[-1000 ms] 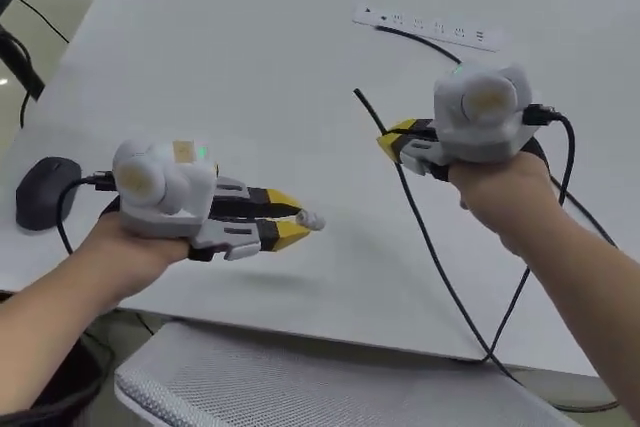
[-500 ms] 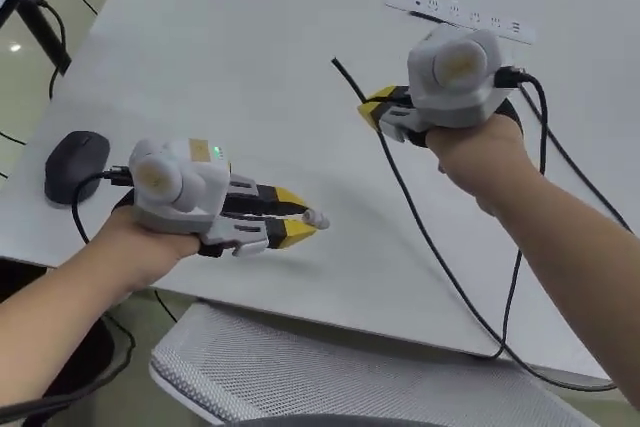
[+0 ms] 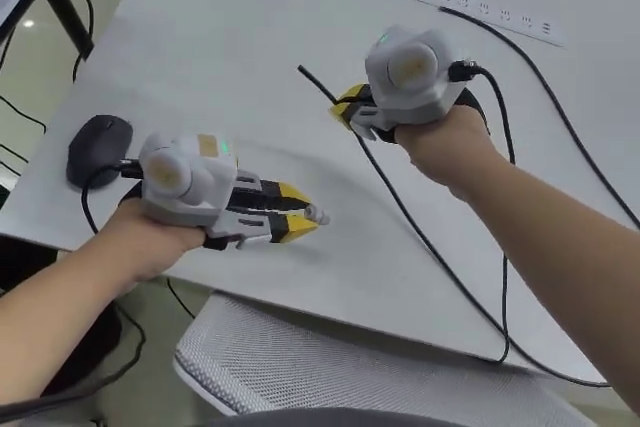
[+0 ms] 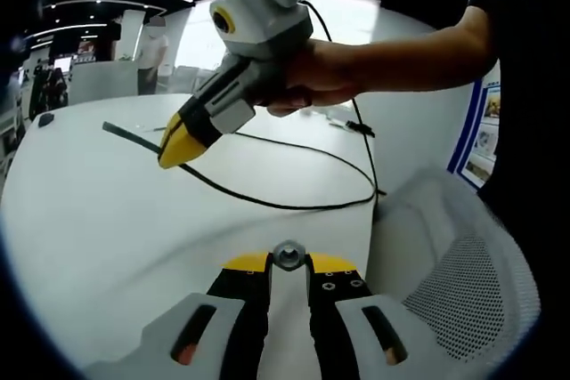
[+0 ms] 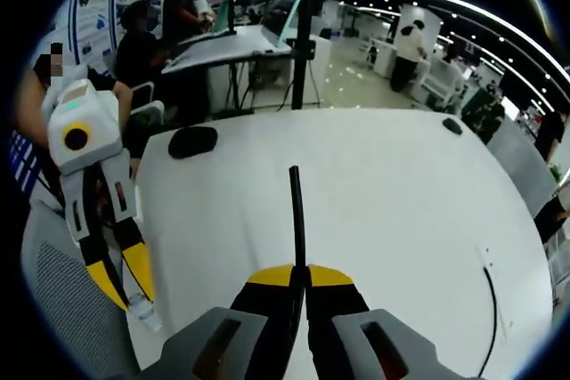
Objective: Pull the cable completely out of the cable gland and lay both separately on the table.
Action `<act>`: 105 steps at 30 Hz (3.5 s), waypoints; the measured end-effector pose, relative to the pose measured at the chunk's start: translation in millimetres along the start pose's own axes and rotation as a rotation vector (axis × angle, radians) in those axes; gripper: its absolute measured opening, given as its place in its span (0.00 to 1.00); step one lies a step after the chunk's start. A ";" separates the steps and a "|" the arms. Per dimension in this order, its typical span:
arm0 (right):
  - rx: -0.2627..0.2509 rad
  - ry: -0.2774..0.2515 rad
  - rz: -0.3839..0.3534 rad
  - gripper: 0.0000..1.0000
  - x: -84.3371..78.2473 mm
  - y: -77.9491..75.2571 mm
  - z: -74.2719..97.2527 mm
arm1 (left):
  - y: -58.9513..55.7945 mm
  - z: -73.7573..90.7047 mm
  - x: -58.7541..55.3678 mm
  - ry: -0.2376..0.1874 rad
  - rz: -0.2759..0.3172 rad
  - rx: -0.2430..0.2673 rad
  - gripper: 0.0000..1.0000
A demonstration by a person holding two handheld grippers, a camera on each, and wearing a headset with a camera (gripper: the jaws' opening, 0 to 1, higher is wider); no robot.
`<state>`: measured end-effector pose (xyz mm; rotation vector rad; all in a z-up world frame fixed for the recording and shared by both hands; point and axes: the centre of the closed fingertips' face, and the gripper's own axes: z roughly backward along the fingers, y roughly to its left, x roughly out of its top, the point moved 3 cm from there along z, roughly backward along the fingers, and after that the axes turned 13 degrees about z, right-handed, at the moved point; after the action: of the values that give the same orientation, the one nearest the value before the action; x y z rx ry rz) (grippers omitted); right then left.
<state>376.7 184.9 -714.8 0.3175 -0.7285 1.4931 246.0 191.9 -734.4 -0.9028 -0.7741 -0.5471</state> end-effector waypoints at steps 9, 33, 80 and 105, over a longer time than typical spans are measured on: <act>0.107 0.028 0.102 0.00 5.1 20.1 -37.4 | 15.6 1.1 -12.8 -0.005 0.038 0.035 0.15; 0.189 0.059 0.137 0.00 -10.6 51.1 -79.5 | 57.8 -2.3 -40.4 0.000 0.112 0.121 0.15; 0.086 0.037 0.028 0.20 -6.1 29.3 -37.0 | 52.1 7.8 -33.7 -0.008 0.146 0.125 0.23; -0.040 -0.184 -0.152 0.51 -22.5 34.2 120.7 | -0.6 35.2 3.1 -0.079 0.161 0.149 0.52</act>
<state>316.2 96.3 -645.9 0.4739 -0.8602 1.3149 234.8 221.1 -718.0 -0.8439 -0.7945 -0.3096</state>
